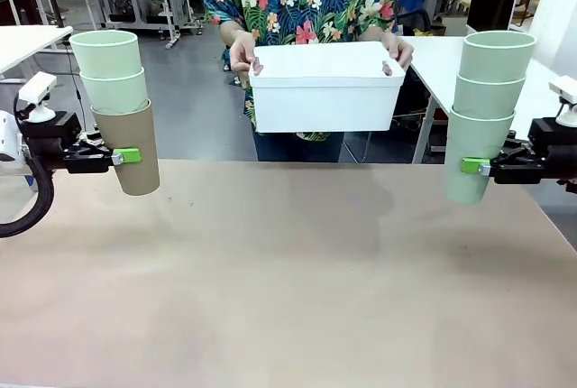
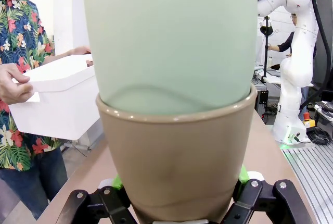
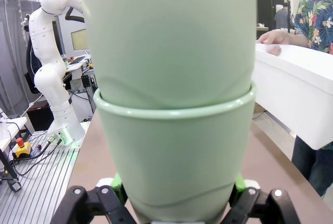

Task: Stack the cups and store them in the basket.
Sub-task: Place the stack of Reusable plastic cups into the Pantry Basket.

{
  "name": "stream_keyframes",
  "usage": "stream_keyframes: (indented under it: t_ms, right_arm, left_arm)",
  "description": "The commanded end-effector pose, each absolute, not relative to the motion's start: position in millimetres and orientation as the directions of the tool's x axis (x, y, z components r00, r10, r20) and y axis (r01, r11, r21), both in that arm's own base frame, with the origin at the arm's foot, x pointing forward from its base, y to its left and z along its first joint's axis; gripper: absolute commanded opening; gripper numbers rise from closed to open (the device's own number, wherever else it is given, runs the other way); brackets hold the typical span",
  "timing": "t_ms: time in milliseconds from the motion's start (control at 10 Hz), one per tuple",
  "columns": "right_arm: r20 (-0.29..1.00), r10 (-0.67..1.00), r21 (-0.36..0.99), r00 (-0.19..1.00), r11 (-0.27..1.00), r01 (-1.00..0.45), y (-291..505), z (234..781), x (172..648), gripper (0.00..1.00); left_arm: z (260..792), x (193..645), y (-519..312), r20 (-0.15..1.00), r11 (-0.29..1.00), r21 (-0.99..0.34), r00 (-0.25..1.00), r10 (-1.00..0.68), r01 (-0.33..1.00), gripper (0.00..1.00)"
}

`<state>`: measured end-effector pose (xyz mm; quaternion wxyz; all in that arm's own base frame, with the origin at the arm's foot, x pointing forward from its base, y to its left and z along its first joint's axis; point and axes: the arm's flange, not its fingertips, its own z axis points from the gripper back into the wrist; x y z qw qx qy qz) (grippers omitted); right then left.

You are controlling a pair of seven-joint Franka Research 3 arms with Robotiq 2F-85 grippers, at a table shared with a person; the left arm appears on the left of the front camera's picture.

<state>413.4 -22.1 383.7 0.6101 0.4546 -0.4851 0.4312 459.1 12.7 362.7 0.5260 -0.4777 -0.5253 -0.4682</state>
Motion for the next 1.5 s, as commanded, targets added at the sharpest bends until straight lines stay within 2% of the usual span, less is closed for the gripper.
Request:
stream_keyframes:
  t_ms: [0,1400]
  right_arm:
    - [0.986,0.086,0.125,0.146,0.214,-0.969,-22.0,387.2,414.4,0.85]
    - [0.986,0.086,0.125,0.146,0.214,-0.969,-22.0,387.2,414.4,0.85]
  left_arm:
    - [368.0,459.5,12.0,1.0,0.103,-0.001,0.0,0.012,0.995,0.85]
    - [368.0,459.5,12.0,1.0,0.103,-0.001,0.0,0.012,0.995,0.85]
